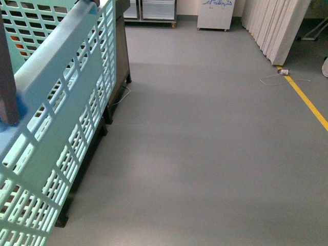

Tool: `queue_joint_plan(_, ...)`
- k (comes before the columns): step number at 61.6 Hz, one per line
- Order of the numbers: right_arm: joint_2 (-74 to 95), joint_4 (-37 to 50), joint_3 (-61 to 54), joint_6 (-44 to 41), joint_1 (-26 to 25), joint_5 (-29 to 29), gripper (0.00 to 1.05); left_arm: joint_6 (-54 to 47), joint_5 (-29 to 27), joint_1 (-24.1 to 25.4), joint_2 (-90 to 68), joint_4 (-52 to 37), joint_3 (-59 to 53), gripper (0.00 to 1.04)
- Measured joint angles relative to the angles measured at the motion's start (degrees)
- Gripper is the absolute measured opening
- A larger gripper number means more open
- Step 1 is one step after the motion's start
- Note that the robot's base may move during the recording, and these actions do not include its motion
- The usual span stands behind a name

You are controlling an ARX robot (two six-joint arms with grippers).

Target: Pick lemon and mango into basket

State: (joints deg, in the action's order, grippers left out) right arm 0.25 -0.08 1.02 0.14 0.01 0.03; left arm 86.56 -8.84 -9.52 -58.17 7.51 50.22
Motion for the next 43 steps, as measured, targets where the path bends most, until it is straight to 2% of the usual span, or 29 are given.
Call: queue_joint_plan(43, 0.00, 0.02, 0.00, 0.02, 0.00, 0.20, 0.96, 0.61, 1.27, -0.37, 0.09, 0.00, 0.04, 0.05)
